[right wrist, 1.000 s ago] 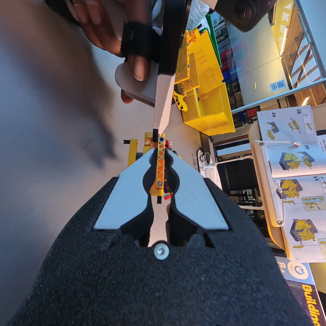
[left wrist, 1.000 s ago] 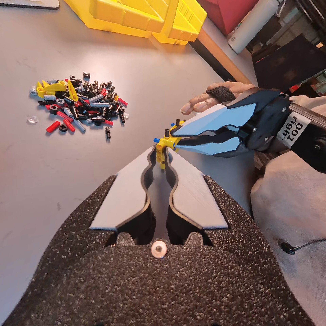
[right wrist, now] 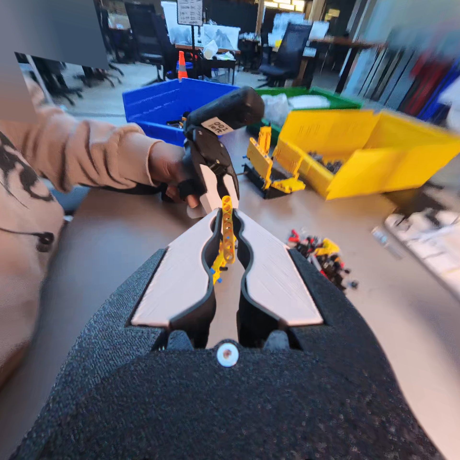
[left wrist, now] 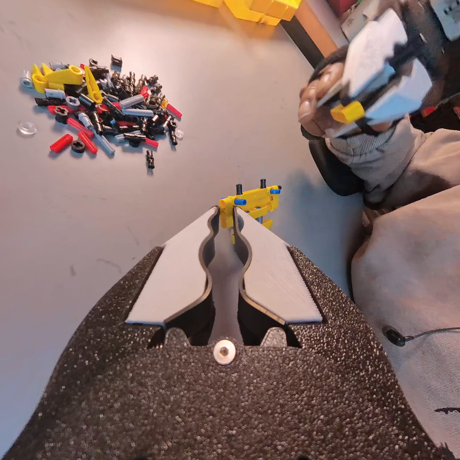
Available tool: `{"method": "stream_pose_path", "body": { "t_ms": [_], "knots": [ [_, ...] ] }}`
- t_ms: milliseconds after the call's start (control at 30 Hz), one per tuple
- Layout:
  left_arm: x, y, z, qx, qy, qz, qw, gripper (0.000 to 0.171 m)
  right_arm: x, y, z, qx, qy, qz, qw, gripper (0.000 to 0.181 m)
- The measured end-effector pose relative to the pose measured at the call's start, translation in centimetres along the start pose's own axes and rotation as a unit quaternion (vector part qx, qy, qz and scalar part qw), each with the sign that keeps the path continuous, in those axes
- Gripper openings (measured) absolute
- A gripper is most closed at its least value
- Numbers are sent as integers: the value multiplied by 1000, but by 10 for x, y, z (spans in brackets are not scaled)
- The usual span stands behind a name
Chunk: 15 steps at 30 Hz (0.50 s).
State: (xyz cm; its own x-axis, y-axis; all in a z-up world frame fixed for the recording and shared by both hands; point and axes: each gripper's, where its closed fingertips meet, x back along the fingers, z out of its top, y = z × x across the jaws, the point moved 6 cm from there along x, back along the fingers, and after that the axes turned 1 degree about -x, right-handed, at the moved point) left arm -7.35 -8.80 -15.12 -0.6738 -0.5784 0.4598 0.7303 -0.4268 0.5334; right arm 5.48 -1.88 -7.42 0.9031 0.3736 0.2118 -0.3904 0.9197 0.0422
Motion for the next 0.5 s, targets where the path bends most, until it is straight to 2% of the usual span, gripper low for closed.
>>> {"method": "stream_pose_path", "body": {
  "t_ms": [67,133,267,400,500],
  "knots": [
    [-3,3,-4,-2,-19,-13,1000,10,5,15,-11,-122,-8,33,992,7],
    [-5,8,-7,-14,-38,-25,999,12,7,23,-18,-215,17,60,975,7],
    [-2,17,-8,-37,-39,-53,997,35,6,30,-20,-358,72,119,923,7],
    [9,20,4,-58,19,-64,996,35,2,31,-25,-463,114,170,862,6],
    [11,17,7,-74,34,-46,996,33,-1,31,-28,-487,120,181,846,7]
  ]
}}
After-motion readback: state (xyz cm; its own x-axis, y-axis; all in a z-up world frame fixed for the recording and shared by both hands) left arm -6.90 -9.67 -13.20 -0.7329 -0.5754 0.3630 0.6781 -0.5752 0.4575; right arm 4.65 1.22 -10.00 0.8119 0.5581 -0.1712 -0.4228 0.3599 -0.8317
